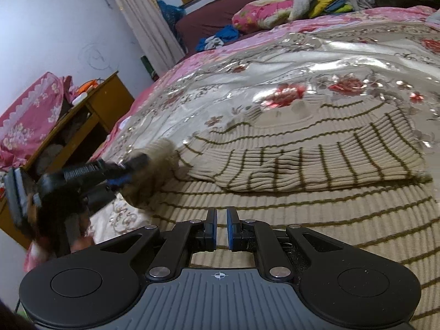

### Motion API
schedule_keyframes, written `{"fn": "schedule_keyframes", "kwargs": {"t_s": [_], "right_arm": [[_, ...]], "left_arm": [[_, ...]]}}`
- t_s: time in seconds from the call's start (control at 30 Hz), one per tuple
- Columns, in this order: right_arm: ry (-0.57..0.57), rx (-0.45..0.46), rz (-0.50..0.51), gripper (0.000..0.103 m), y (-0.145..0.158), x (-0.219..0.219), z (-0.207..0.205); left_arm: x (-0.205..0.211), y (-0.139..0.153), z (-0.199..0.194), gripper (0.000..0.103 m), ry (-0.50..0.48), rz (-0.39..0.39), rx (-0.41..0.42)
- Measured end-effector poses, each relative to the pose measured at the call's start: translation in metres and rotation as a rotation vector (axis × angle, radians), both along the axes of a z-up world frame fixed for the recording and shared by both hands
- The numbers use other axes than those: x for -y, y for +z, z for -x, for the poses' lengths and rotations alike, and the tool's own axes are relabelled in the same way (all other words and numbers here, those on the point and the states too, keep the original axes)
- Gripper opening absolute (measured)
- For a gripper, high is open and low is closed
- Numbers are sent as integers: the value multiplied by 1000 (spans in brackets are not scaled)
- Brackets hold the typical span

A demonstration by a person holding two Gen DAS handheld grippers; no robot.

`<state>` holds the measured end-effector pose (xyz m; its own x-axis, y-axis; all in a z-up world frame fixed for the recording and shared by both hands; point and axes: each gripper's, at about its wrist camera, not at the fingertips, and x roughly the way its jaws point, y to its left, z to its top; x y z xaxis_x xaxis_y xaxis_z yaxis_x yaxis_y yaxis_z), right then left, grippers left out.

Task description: Fold small clothes

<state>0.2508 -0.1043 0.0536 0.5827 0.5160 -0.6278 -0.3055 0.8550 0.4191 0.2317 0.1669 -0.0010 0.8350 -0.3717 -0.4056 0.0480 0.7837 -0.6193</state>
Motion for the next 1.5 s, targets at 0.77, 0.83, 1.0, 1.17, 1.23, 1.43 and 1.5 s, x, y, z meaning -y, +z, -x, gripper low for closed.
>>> {"fn": "schedule_keyframes", "kwargs": {"t_s": [0.77,0.83,1.0,1.17,1.23,1.43,1.5], "right_arm": [[-110,-73,25,28,0,-32,-72],[-134,-93,30,32,-3,-39,-85],[-167,-152,65,34,-17,-56,-106],[-162,-198,115,35,-31,-67,-119],[-157,-180,116,24,-30,-65,-118],[-150,-108,46,8,-7,-37,-99],[-153,-63,-4,7,4,-19,-82]], "left_arm": [[21,-14,53,34,-96,-181,-51],[20,-12,54,34,-95,-198,-40],[16,-9,56,37,-103,-177,-31],[15,-9,57,39,-102,-167,-29],[14,-9,57,39,-98,-164,-28],[9,-7,58,40,-86,-137,-21],[8,-7,58,43,-85,-121,-18]]}}
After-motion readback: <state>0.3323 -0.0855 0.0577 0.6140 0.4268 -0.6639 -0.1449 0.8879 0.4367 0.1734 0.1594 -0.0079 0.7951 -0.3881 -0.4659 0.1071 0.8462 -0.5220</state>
